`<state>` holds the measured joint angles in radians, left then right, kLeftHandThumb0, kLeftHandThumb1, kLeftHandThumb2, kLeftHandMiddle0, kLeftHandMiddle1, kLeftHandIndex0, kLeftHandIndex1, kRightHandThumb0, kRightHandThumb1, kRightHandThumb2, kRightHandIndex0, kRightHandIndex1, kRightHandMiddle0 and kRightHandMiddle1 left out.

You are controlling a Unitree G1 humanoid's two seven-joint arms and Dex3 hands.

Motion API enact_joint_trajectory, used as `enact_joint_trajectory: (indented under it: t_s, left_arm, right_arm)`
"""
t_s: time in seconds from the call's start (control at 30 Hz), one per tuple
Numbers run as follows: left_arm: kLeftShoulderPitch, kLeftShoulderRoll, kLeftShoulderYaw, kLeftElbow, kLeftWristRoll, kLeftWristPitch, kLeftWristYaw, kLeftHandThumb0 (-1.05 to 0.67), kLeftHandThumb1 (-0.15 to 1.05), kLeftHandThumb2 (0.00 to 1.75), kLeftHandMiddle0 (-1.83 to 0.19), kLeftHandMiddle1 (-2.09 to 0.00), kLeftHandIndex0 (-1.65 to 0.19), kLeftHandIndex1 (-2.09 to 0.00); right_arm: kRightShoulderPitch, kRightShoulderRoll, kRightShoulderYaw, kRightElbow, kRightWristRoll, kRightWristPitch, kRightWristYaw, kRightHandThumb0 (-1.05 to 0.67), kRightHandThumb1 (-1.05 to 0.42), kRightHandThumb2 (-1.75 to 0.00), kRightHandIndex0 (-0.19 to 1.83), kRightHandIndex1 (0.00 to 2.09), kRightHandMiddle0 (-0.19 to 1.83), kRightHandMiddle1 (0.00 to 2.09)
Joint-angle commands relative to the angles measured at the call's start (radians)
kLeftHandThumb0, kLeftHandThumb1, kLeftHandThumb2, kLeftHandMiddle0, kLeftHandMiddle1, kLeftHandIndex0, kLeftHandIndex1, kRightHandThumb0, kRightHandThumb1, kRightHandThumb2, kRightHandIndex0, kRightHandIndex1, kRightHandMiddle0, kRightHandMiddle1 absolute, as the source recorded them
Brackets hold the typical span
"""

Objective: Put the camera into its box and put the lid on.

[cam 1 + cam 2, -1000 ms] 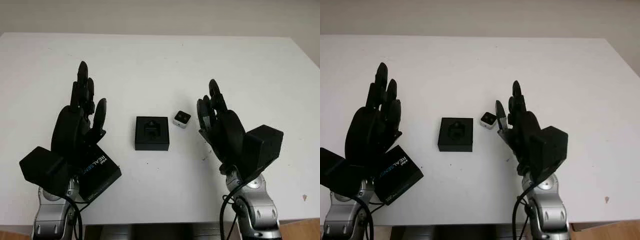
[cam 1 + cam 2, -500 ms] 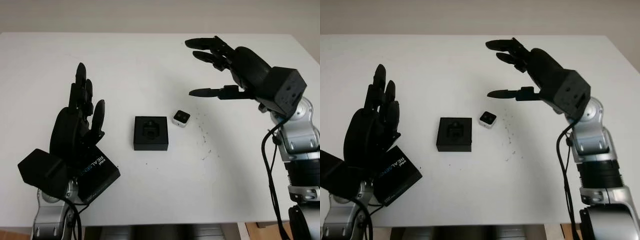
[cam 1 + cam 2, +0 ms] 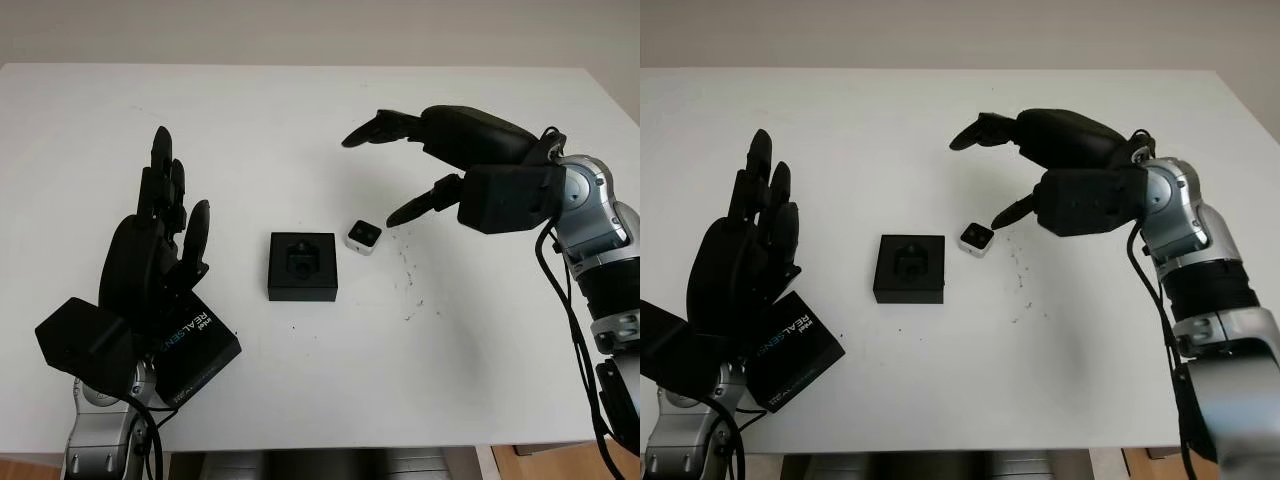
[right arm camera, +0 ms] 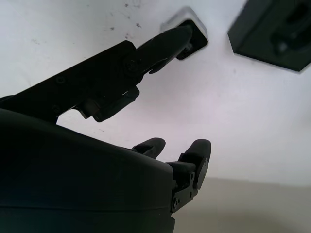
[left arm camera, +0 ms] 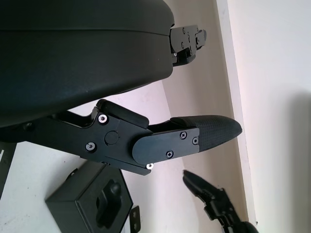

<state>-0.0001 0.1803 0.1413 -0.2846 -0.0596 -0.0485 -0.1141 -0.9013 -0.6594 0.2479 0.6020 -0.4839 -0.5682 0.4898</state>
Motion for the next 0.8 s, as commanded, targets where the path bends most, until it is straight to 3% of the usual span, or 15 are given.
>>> enact_joint_trajectory:
  t_s: [0.0, 0.27, 0.77]
  left_arm:
    - [0.008, 0.004, 0.007, -0.009, -0.005, -0.011, -0.003, -0.69, 1.05, 0.58, 0.15, -0.05, 0.15, -0.05]
    - [-0.002, 0.008, 0.000, -0.010, 0.005, 0.003, -0.002, -0.70, 1.05, 0.59, 0.16, -0.05, 0.16, -0.05]
    - [-0.012, 0.017, 0.001, -0.007, 0.004, 0.007, -0.007, -0.70, 1.05, 0.59, 0.16, -0.05, 0.16, -0.05]
  right_arm:
    - [-0.031, -0.029, 0.021, 0.014, -0.030, -0.042, -0.015, -0.44, -0.78, -0.06, 0.32, 0.24, 0.25, 0.43]
    - [-0.041, -0.044, 0.062, 0.072, -0.085, -0.173, -0.045, -0.36, -0.77, -0.05, 0.39, 0.17, 0.37, 0.27]
    - [-0.074, -0.007, 0.139, 0.223, -0.206, -0.268, -0.238, -0.31, -0.77, -0.06, 0.50, 0.18, 0.46, 0.22]
